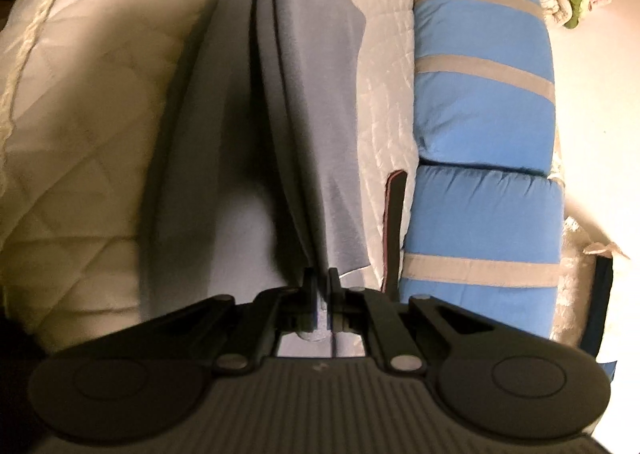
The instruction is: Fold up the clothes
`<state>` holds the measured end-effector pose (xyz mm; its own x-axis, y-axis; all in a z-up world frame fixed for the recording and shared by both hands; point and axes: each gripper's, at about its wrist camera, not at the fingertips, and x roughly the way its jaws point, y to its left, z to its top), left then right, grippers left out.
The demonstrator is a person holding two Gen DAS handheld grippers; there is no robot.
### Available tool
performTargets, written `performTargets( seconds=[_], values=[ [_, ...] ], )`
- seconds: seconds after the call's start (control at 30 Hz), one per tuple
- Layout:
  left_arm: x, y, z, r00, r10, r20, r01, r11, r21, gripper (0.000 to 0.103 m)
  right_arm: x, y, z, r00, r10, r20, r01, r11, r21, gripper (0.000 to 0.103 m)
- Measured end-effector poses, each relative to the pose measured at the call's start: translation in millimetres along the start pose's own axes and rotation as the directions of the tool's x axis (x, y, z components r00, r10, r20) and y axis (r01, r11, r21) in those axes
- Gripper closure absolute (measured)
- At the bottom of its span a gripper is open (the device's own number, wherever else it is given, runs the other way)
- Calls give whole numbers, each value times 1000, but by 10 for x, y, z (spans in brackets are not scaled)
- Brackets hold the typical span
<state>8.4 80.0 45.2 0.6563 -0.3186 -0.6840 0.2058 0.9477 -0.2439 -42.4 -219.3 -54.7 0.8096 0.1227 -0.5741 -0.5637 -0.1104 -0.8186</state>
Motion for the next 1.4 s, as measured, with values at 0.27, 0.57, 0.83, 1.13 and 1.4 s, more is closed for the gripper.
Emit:
performTargets(
  seconds=[0.27,0.57,0.83,1.13,1.4],
  values=[
    [10,34,4,1000,5,-13,-6,1000,-19,33,-3,143,-90,997,67,-34,-66,997,29,100],
    [112,167,1,999,-23,-34,20,996,-89,33,31,160,-110,995,89,-49,-86,994,63,100],
    [322,386,28,997,-71,-42,59,972,-227,33,42,251,-115,997,58,-54,-56,998,31,44],
    [330,368,-12,996,-82,-33,73,972,-223,33,189,387,-38,999,24,-40,-27,997,-78,43],
    [184,296,-46,997,-75,8,75,978,-196,33,286,355,77,1000,14,-10,-15,986,-166,98]
  ],
)
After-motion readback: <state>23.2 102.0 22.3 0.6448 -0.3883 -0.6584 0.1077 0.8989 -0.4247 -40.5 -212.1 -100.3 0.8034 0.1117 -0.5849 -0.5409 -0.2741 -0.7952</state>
